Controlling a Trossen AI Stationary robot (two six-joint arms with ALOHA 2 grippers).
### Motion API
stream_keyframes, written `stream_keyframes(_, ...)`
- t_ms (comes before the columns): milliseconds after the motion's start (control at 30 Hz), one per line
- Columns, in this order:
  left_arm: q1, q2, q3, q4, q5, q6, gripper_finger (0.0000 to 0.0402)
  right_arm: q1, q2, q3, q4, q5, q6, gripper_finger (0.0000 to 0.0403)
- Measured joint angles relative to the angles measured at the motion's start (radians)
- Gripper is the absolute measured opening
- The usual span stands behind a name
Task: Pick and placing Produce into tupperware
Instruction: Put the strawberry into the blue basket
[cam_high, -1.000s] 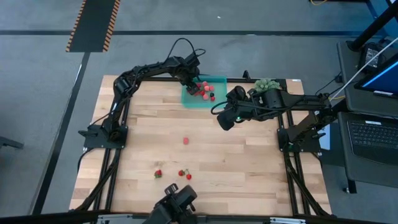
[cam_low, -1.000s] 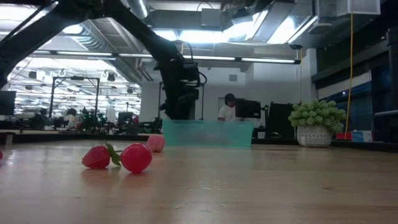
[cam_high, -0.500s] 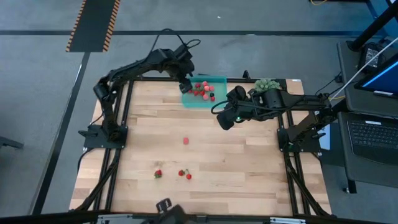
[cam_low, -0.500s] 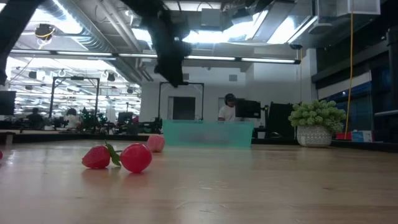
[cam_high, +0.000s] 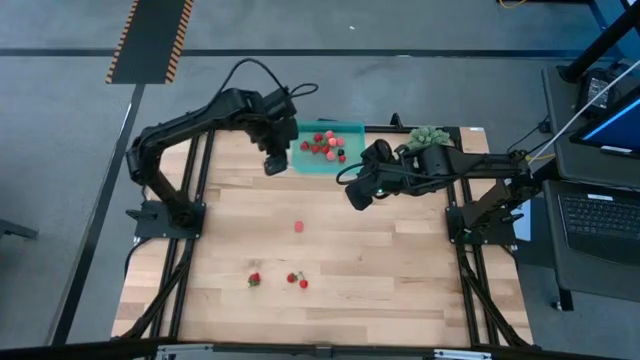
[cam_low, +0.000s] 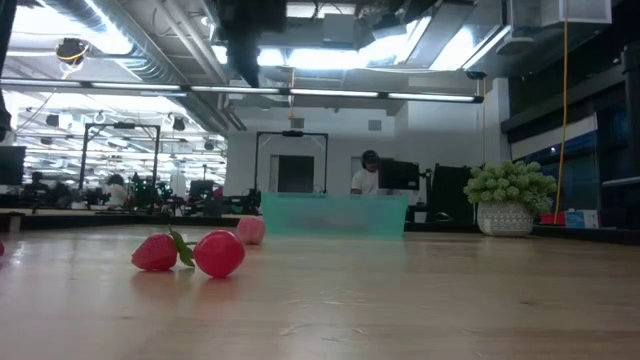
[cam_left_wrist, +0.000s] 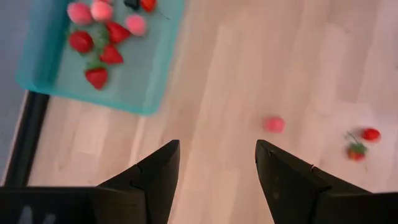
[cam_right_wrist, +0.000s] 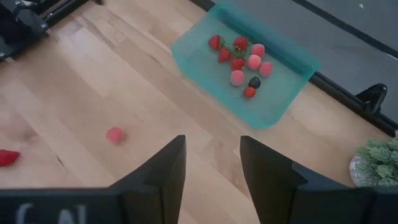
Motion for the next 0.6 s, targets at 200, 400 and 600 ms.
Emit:
stream_keyframes(200,-0.076,-0.053,0.0,-0.07,0.0,-0.008,0.0202,0.0,0.002,0.0,0.002,0.0,0.017,0.0155)
stream_keyframes(400,-0.179,-0.102,-0.001,-0.16,0.0,-0.024,0.0202,0.0,0.002,0.0,0.007,0.0,0.026,0.0155)
stream_keyframes(600,-0.274,-0.22,-0.132,-0.145,0.001,-0.056,0.0202,0.0,0.002,0.0,0.011,0.0,0.027,0.0155)
